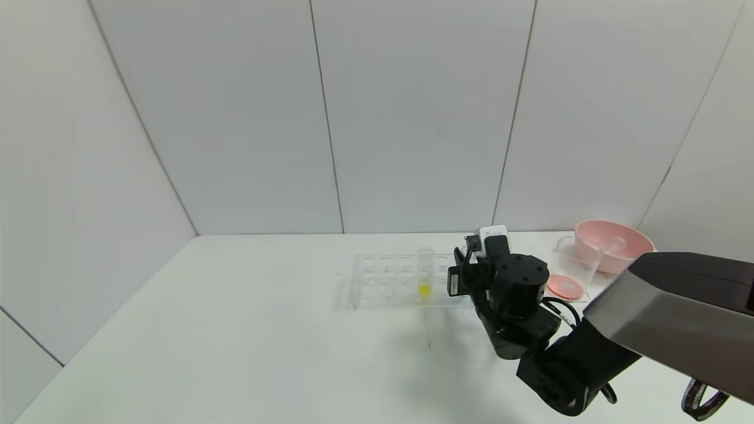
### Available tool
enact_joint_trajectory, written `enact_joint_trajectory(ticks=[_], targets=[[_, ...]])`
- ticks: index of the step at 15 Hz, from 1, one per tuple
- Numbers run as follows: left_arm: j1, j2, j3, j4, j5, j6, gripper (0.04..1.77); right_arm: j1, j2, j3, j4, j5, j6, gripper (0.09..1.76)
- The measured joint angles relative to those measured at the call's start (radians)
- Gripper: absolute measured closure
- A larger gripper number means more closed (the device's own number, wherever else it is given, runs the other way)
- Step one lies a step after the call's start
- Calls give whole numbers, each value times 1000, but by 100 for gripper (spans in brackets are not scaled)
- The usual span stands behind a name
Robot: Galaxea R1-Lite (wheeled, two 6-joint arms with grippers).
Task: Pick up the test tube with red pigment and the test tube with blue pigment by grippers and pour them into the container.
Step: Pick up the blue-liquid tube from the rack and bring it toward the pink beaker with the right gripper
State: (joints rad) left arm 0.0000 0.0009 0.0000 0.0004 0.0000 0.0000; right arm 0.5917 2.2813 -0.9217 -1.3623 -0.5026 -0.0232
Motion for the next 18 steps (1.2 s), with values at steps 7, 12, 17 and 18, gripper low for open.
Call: enact_joint_trajectory(ticks=[7,12,17,18], targets=[[0,0,0,0,0,0,5,4,-94,-2,19,16,-69,134],[0,0,0,1,0,0,5,18,-139,6,31,16,-70,134],[0,0,0,1,0,0,5,16,-187,58,37,51,-69,134],[0,0,0,0,0,0,5,10,-210,92,41,86,-69,134]])
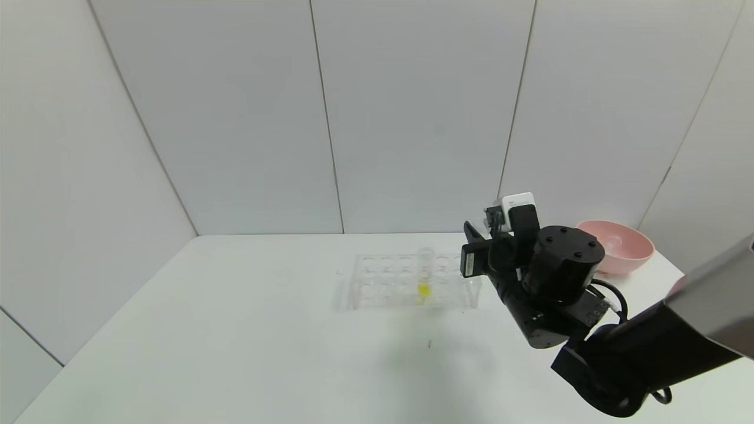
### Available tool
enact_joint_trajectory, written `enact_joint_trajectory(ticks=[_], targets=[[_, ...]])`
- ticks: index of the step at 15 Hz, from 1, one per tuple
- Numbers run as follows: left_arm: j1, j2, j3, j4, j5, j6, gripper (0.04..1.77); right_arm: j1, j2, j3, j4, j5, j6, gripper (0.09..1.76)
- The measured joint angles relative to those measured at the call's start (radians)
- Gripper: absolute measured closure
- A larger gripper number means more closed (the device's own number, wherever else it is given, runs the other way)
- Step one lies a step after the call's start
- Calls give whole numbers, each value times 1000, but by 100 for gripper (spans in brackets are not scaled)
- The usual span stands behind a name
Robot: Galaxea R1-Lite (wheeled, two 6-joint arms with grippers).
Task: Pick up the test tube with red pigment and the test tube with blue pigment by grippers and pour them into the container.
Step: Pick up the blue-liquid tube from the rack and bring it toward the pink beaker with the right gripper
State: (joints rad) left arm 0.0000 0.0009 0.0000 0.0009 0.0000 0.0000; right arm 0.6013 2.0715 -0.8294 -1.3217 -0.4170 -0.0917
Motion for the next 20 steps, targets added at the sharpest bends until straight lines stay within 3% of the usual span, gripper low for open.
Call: enact_joint_trajectory(ticks=[2,5,8,11,15,20], targets=[[0,0,0,0,0,0,5,-29,-60,84,12,88,2,134],[0,0,0,0,0,0,5,-136,-183,231,45,303,6,134],[0,0,0,0,0,0,5,-332,-308,334,127,541,6,134],[0,0,0,0,0,0,5,-574,-402,354,281,783,3,134],[0,0,0,0,0,0,5,-839,-460,189,600,978,-66,134],[0,0,0,0,0,0,5,-966,-426,-177,1084,1049,-315,134]])
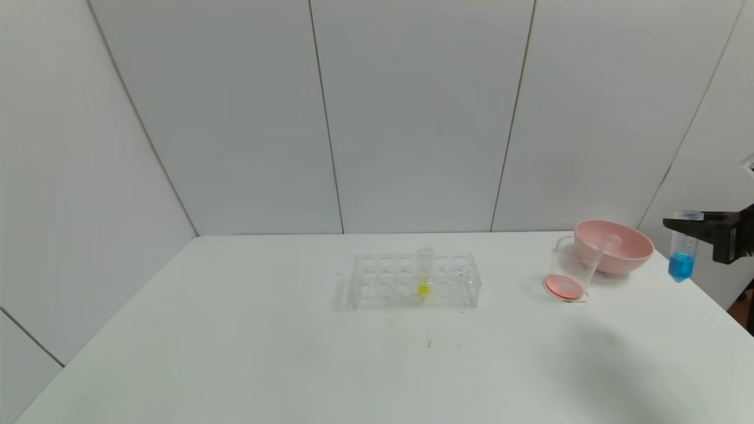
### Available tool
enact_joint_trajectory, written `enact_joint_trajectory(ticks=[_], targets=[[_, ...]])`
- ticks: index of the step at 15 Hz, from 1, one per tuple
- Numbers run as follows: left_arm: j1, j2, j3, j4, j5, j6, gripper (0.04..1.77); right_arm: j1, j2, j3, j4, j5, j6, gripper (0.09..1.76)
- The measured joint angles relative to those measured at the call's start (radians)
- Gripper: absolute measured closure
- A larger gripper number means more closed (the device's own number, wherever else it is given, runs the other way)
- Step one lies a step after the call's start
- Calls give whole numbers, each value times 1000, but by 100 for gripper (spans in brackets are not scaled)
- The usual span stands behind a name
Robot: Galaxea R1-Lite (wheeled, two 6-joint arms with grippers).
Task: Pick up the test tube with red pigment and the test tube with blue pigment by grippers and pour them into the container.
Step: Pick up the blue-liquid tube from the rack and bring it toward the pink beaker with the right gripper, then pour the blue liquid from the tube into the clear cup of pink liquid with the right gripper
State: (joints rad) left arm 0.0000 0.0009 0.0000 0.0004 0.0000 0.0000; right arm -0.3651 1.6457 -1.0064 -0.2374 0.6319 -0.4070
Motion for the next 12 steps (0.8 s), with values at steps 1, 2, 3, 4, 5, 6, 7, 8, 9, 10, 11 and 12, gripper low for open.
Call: enact_joint_trajectory(ticks=[1,2,3,4,5,6,7,8,9,10,11,12], targets=[[0,0,0,0,0,0,5,-3,18,-69,100,2,-65,134],[0,0,0,0,0,0,5,1,38,-133,189,3,-126,134],[0,0,0,0,0,0,5,14,61,-191,256,0,-178,134],[0,0,0,0,0,0,5,35,89,-246,304,-16,-220,134],[0,0,0,0,0,0,5,59,116,-293,337,-43,-245,134],[0,0,0,0,0,0,5,85,143,-335,359,-73,-260,134],[0,0,0,0,0,0,5,109,171,-377,385,-97,-273,134],[0,0,0,1,0,0,5,128,195,-412,410,-109,-284,134],[0,0,0,0,0,0,5,144,217,-457,444,-125,-299,134],[0,0,0,0,0,0,5,157,241,-509,498,-151,-321,134],[0,0,0,0,0,0,5,166,262,-566,566,-176,-345,134],[0,0,0,0,0,0,5,174,284,-633,650,-202,-370,134]])
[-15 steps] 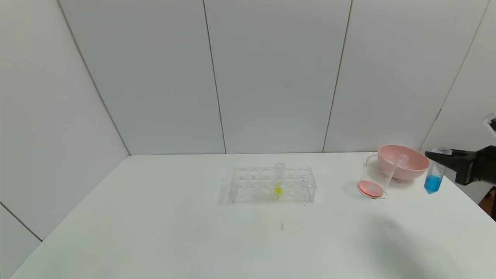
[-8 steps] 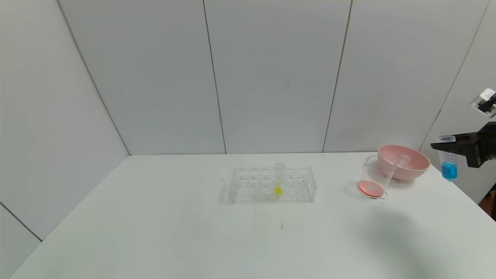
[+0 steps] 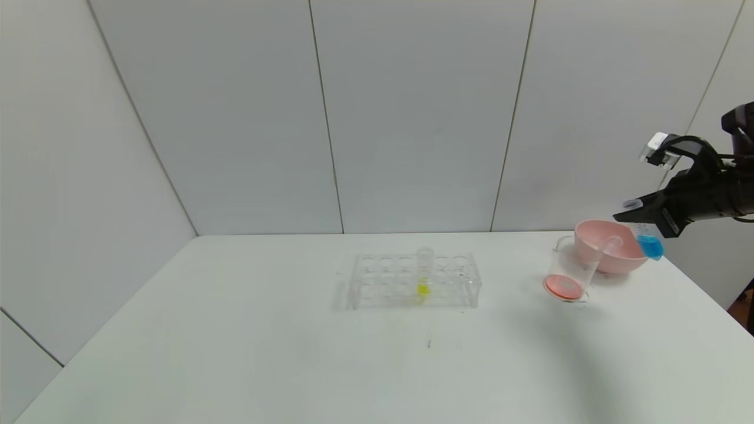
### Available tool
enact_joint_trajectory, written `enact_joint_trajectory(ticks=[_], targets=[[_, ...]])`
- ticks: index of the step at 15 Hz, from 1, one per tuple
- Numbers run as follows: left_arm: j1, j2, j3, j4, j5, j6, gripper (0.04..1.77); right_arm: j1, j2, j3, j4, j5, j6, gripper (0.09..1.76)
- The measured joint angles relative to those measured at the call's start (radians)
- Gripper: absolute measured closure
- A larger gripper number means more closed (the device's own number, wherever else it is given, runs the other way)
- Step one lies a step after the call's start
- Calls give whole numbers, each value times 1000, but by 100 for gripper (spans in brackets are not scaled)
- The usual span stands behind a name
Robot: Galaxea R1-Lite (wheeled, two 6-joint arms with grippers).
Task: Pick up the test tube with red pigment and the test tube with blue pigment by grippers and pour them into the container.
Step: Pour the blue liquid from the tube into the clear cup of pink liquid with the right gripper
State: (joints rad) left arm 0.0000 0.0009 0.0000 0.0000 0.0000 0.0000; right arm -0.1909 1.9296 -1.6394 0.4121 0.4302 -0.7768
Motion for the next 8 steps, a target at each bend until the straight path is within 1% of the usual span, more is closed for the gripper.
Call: enact_joint_trajectory(ticks=[2,4,5,6,8], targets=[[0,0,0,1,0,0,5,13,42,-136,163,-47,-43,134],[0,0,0,1,0,0,5,22,82,-260,283,-93,-91,134],[0,0,0,1,0,0,5,28,103,-307,327,-119,-124,134],[0,0,0,1,0,0,5,36,121,-333,340,-132,-150,134],[0,0,0,1,0,0,5,50,149,-352,349,-145,-183,134]])
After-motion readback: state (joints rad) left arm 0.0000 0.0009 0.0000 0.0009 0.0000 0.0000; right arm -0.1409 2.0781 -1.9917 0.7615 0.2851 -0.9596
